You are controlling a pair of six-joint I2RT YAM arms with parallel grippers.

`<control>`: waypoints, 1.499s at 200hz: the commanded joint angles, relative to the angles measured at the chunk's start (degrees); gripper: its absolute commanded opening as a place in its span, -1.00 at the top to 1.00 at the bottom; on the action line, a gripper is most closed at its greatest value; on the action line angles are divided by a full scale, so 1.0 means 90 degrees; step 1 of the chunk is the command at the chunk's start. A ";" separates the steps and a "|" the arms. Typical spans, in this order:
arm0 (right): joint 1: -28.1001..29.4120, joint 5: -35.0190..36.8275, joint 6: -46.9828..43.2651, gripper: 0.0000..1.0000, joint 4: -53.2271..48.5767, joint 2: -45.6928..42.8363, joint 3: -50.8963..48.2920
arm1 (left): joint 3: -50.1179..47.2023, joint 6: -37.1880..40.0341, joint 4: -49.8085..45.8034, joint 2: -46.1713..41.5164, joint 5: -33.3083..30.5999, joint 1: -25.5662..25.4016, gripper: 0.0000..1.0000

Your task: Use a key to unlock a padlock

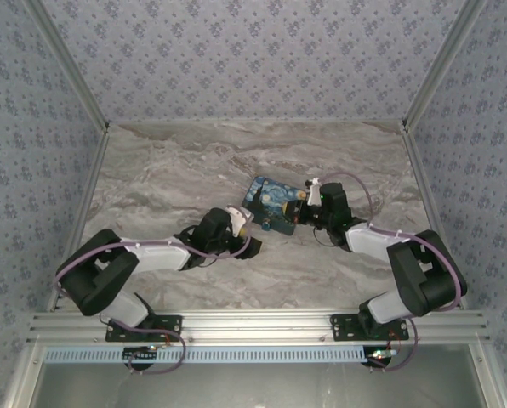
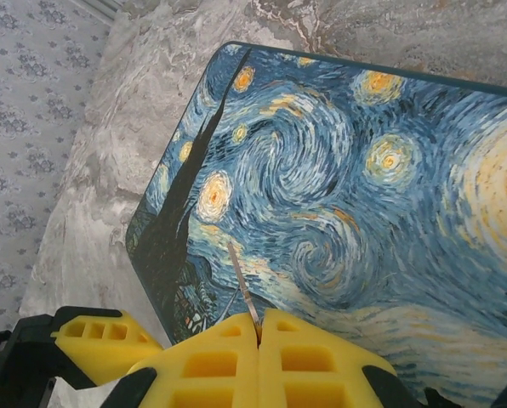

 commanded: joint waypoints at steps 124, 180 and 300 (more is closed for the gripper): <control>0.0311 0.0553 -0.0242 1.00 -0.1161 0.0233 -0.0021 | 0.0667 0.0256 0.1228 0.1358 -0.0496 -0.0069 -0.31; 0.0347 0.0564 -0.0244 1.00 -0.1156 0.0205 -0.0021 | 0.0715 0.0257 0.1521 0.1607 -0.0539 -0.0137 -0.30; 0.0431 0.0641 -0.0254 1.00 -0.1180 0.0205 -0.0020 | 0.1171 0.0003 0.1359 0.2093 -0.0782 -0.0248 -0.09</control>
